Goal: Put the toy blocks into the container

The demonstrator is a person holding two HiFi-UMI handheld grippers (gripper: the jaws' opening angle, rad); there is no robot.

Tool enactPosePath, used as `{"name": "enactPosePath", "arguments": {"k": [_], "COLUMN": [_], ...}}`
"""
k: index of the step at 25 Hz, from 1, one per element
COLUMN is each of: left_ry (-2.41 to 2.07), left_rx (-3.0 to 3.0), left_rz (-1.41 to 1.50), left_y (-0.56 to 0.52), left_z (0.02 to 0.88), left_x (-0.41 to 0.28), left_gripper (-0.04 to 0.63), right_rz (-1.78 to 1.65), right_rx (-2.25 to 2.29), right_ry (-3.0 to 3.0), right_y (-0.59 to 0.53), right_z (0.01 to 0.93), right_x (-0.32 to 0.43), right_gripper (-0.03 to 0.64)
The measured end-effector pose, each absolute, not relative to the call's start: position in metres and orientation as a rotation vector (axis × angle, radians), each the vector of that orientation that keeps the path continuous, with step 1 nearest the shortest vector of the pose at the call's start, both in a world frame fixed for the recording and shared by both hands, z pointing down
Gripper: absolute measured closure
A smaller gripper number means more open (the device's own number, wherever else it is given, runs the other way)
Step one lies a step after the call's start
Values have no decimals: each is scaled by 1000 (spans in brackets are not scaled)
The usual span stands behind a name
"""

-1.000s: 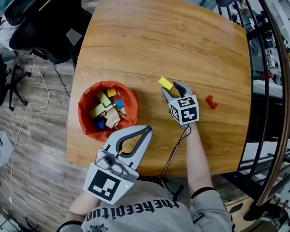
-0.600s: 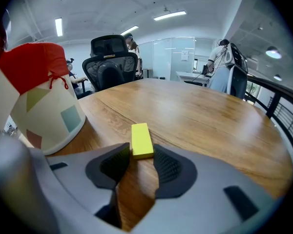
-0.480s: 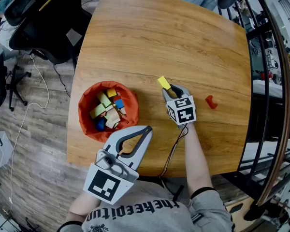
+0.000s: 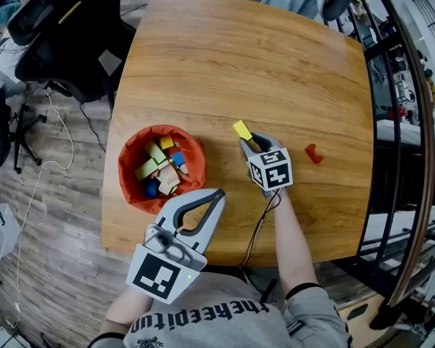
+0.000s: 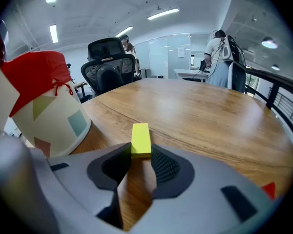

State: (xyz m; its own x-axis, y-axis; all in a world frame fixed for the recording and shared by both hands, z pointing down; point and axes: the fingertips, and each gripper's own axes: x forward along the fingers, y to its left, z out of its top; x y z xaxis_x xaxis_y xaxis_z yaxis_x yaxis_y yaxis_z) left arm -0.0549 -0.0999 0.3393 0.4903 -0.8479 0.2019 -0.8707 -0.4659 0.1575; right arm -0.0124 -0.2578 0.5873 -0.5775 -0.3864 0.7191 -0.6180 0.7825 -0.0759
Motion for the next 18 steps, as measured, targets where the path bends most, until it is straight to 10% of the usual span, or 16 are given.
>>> {"name": "enactPosePath", "arguments": {"k": [18], "left_ry": [-1463], "left_rx": [2484], "left_rz": [77], "left_y": [-93], "left_z": [338], "left_x": [-56], "left_gripper": [581], "right_rz": [422], "right_rx": [766], "right_ry": [-2462], "right_y": [-214], "right_z": [504], "right_x": [-21], "right_gripper": [485]}}
